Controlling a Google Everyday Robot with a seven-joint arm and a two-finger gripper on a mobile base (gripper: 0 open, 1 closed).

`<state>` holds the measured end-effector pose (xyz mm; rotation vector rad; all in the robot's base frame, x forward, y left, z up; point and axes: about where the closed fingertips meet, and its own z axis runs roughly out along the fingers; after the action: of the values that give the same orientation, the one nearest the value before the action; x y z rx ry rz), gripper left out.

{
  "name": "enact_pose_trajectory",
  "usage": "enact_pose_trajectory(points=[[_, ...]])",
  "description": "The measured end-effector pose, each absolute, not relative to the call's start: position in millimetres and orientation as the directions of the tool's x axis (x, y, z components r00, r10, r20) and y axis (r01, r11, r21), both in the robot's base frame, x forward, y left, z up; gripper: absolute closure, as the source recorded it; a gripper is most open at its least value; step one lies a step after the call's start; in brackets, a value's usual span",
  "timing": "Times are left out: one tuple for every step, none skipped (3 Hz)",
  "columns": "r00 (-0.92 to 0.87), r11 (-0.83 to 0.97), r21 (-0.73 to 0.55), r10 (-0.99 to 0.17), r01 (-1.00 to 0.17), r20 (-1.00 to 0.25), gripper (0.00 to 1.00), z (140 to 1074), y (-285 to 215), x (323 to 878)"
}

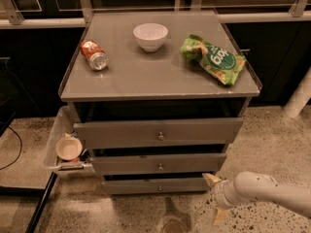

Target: Open bottom drawer

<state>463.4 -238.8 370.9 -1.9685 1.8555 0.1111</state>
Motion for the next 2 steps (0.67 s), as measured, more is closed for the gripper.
enact_pose_trajectory(points=[[0.101, -0.011, -0.252, -0.933, -0.968, -0.345, 0.00, 371, -239, 463], [0.109, -0.016, -0.256, -0.929, -0.967, -0.354, 0.00, 354, -236, 465]])
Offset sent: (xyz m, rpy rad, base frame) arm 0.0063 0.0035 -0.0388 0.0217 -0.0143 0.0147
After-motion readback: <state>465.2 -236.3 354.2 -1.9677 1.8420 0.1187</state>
